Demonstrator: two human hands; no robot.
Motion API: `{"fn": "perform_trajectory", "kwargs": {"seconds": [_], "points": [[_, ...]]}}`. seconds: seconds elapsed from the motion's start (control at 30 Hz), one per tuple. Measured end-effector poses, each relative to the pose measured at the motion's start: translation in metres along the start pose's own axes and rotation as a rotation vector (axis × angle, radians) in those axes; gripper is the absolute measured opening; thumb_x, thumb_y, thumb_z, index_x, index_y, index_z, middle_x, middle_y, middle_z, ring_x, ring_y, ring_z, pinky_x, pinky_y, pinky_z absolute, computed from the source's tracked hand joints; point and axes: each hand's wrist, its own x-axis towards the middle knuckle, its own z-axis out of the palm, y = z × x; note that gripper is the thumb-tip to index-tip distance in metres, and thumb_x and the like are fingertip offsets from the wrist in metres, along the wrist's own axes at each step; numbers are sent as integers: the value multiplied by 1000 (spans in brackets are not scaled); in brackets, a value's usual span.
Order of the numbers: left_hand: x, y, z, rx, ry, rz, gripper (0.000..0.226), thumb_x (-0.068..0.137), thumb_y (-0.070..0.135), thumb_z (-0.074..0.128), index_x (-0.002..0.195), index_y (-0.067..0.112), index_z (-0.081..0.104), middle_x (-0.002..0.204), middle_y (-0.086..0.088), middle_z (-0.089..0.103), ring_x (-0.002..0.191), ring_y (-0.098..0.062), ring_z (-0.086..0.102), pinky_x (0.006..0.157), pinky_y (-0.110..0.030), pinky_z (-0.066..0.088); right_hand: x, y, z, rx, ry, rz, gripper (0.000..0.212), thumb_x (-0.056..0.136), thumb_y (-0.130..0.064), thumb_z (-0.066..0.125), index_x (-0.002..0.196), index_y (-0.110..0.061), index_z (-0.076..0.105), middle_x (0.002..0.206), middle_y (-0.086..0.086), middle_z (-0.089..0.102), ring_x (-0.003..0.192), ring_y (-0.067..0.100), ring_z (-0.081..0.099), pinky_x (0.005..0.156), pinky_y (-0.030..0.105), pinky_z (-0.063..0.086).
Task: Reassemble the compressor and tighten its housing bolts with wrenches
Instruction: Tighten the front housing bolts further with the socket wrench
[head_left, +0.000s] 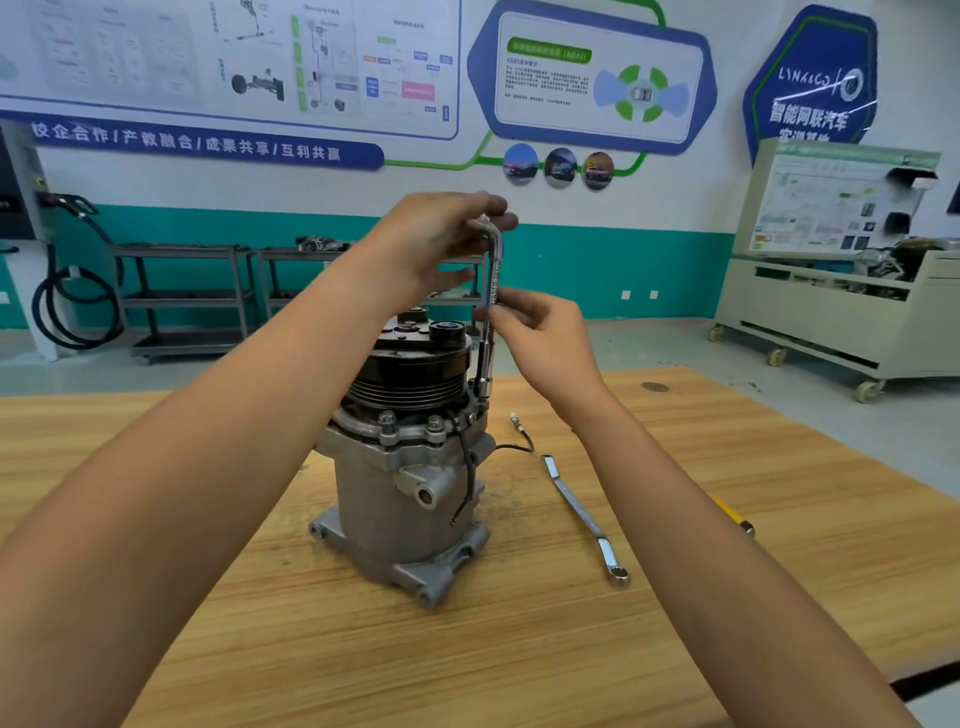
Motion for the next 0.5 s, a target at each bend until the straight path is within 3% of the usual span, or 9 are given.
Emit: {"fn": "perform_trajectory", "kwargs": {"seconds": [0.07,0.17,0.27,0.37,0.5], "points": [[5,-2,-1,-66,34,-71,25,100,27,35,93,18,56,74,7,71,81,-9,60,72,-30,40,-1,1,0,73,27,11,27,87,-7,63,113,-3,66,98,4,69,85,2,64,70,5,48],[8,-2,5,-115,117,-112,31,103,30,27,91,13,50,52,2,66,65,-16,59,63,-27,45,1,-1,3,51,41,-6,15,81,-8,70,95,-10,70,83,0,70,77,5,66,73,16,52],[8,-2,13,208,183,35,25,99,32,34,91,13,47,52,0,57,46,-10,53,50,-17,42,1,-8,9,-98,103,-81,11,78,-13,73,88,-9,72,74,-5,67,75,9,65,77,27,53],[12,-1,16,366,119,128,20,94,23,48,77,14,43,53,-3,44,29,-4,41,34,-12,33,-6,-11,8,-246,142,-232,15,82,-17,70,87,-4,74,81,4,73,78,13,66,76,31,50],[18,5,22,409,-34,148,30,91,18,53,64,13,41,42,3,32,34,-12,31,44,-21,31,-3,-14,-7,-238,26,-189,27,94,-20,55,93,2,71,91,17,71,89,25,64,76,36,45]]}}
